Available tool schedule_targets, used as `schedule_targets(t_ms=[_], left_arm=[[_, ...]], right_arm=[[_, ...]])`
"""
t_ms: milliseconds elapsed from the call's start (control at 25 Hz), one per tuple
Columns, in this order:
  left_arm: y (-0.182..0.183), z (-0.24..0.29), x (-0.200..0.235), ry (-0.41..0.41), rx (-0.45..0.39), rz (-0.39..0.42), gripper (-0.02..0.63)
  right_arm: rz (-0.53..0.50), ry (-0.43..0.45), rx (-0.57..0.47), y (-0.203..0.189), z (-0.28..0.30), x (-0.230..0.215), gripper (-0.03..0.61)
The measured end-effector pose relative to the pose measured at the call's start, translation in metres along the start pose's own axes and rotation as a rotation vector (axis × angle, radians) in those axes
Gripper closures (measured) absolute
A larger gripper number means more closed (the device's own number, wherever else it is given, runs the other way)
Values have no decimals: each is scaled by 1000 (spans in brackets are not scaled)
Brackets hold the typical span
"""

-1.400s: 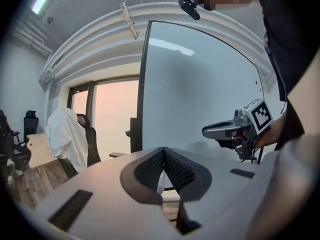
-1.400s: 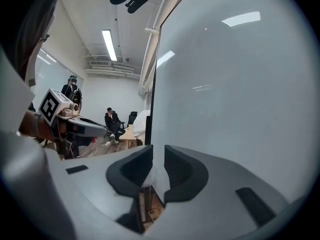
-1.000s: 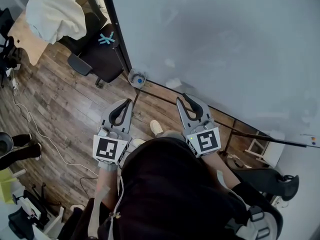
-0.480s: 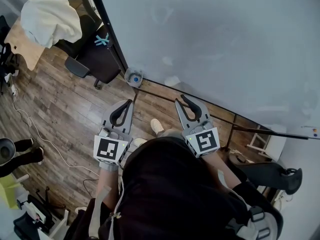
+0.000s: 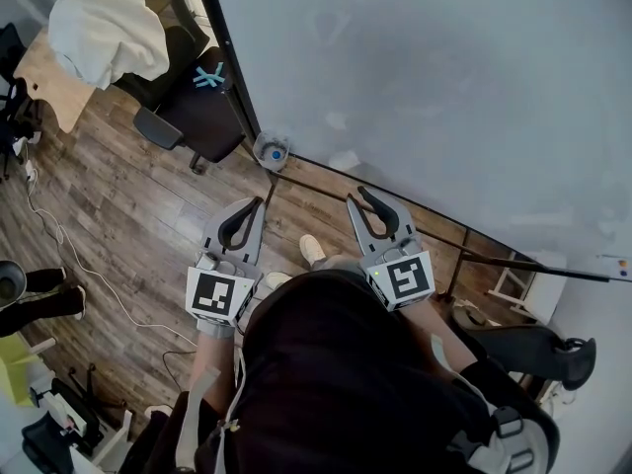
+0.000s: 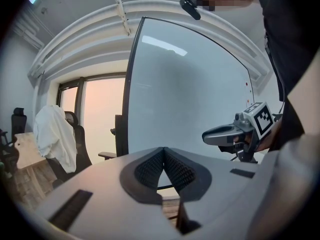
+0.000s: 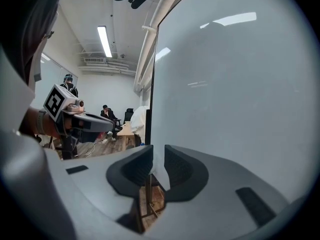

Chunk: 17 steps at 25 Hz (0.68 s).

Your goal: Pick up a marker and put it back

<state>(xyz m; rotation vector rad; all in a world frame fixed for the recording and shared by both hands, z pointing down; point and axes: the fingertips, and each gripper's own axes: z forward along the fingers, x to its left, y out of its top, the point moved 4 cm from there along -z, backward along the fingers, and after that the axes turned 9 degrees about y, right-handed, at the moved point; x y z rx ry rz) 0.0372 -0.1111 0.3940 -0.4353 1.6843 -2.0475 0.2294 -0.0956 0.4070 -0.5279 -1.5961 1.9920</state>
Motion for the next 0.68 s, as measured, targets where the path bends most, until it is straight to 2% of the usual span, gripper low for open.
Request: schedule_targets(t_ms=[200, 360, 680], left_arm=[[1, -3, 5, 17, -3, -1, 606], [-1, -5, 6, 12, -55, -2, 606], [0, -12, 12, 47, -5, -11, 606]], right_arm=[[-6, 7, 17, 5, 4, 0, 500], [-13, 22, 0, 5, 7, 2, 500], [-24, 41, -4, 8, 13, 6, 500]])
